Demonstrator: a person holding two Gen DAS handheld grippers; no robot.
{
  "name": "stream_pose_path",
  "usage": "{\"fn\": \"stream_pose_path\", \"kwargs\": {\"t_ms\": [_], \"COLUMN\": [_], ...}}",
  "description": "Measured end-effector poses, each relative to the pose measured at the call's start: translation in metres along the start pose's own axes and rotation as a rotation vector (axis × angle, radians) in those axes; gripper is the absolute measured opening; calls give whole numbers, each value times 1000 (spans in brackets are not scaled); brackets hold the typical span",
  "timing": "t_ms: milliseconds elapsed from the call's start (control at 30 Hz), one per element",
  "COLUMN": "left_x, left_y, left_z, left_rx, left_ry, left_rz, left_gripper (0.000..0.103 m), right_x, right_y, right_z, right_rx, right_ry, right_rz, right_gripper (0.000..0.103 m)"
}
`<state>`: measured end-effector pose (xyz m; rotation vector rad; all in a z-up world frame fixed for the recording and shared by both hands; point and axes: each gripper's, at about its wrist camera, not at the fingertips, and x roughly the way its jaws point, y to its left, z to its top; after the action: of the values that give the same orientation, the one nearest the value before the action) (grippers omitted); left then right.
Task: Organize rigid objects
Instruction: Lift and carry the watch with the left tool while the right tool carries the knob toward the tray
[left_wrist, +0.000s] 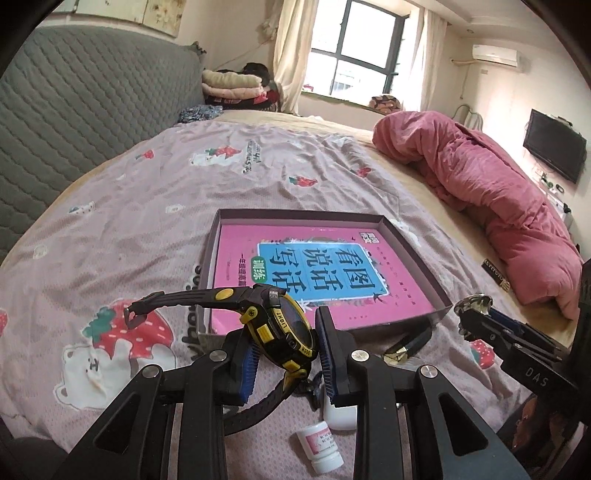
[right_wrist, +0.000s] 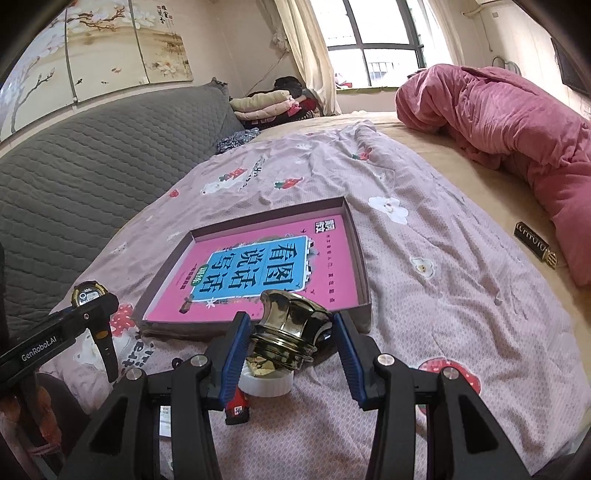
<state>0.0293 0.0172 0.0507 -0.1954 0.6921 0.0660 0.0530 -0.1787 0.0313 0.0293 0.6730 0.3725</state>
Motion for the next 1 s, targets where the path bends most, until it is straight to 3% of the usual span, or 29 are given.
{"fn": "stream_pose_path", "kwargs": {"t_ms": [333, 633, 1000], "left_x": [6, 14, 34], "left_y": [-3, -4, -5], "left_z": [10, 19, 27], "left_rx": [47, 100, 131], "left_ry": [-53, -100, -108], "left_rz": [-1, 45, 72], "left_gripper": [29, 29, 29], "right_x": [3, 6, 15], "right_y": [-3, -4, -5], "right_z": [8, 14, 27], "right_rx": [-9, -15, -40], "right_ry": [-20, -36, -66], "right_rz": [-2, -3, -26], "right_gripper": [47, 47, 47]}}
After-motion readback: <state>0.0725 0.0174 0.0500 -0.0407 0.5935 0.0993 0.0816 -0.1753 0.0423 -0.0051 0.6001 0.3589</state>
